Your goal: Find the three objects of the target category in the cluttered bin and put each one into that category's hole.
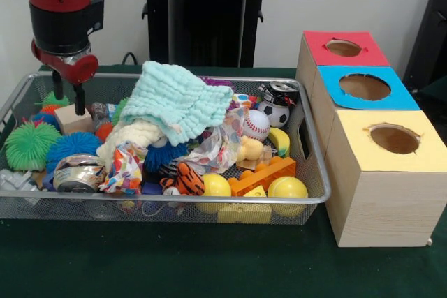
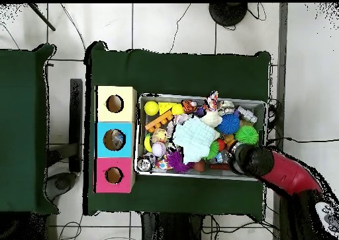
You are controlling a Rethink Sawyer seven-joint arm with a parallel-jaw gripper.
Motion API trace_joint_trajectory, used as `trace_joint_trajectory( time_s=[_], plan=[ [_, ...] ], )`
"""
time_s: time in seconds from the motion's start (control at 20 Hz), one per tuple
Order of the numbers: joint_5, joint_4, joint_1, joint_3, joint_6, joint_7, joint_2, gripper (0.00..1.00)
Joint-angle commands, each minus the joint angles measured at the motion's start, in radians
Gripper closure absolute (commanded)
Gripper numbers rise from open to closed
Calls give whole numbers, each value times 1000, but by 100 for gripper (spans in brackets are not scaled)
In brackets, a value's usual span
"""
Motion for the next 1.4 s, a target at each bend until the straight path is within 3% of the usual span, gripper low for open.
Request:
trace_joint_trajectory(
  time_s=[0.05,0.35,0.7,1.4],
  plan=[
    [130,119,48,-64,17,327,14,0],
    [186,197,41,-54,-57,285,15,0],
    [231,257,73,-62,-184,299,28,0],
    [274,245,49,-67,-369,240,94,0]
  ],
)
